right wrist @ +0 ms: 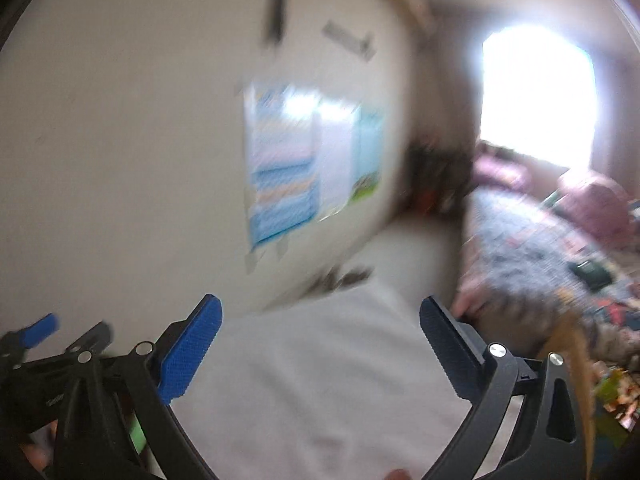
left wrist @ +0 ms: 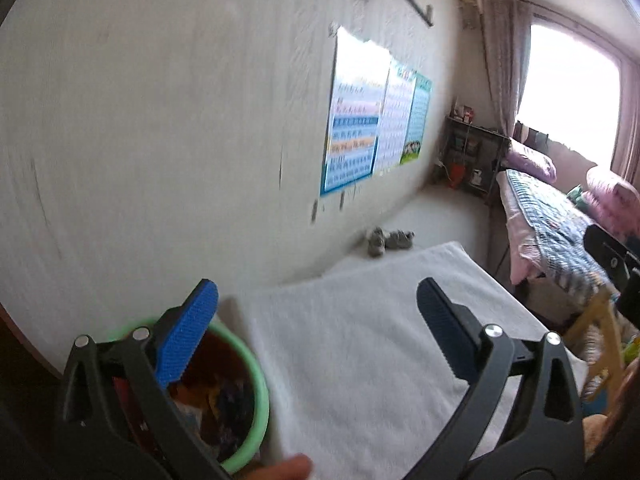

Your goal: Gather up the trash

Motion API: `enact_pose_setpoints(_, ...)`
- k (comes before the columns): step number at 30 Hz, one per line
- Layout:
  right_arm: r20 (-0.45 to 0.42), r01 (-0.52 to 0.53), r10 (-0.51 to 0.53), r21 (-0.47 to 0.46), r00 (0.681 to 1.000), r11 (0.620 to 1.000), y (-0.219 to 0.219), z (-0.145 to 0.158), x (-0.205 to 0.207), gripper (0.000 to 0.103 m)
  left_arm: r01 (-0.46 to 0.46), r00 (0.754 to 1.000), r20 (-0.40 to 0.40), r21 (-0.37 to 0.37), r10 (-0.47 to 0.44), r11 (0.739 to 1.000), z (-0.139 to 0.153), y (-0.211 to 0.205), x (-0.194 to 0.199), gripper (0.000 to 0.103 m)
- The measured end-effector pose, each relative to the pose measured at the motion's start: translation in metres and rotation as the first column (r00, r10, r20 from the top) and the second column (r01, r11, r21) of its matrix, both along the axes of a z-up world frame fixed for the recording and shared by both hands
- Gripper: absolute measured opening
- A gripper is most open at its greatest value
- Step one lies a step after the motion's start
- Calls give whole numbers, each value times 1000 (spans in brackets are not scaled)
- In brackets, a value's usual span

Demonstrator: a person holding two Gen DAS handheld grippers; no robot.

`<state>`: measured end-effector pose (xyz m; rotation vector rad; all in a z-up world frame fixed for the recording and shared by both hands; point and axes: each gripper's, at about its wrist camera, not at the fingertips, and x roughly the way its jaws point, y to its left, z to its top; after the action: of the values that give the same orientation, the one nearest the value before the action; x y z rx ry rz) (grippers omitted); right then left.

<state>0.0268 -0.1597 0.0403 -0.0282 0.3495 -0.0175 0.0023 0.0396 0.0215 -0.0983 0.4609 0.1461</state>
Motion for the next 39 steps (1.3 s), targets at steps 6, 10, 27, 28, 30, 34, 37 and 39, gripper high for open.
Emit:
enact_pose_setpoints(6,-117,112,-104,65,988,992,-35,-3,10,96,25,1000,12,69,-26,997,9,-38,-1,97)
enact_pose_setpoints(10,-109,131,-125,46,986,990,-41,-6,4,96,34,999,-15,89,-33,995,9,-47,-1,97)
enact_pose_setpoints(27,-148,140,-133,41,980,989,-42,-13,10,96,41,998,-58,87,-36,995,2,-47,8,97)
enact_pose_setpoints(28,-148,140,-133,39,980,989,-41,-14,9,96,42,998,-58,86,-37,995,2,-47,8,97)
enact_pose_setpoints(30,-149,140,-133,37,980,989,-41,-14,9,96,41,998,-59,83,-37,996,2,-47,8,97)
enact_pose_setpoints(34,-152,142,-136,33,979,989,-42,-16,9,96,44,997,-64,81,-39,996,1,-46,11,97)
enact_pose_setpoints(37,-153,143,-137,34,979,989,-42,-16,9,96,48,997,-70,81,-42,996,1,-47,12,97)
enact_pose_setpoints(39,-155,144,-136,35,978,989,-43,-17,9,96,49,996,-72,82,-43,995,0,-46,11,97)
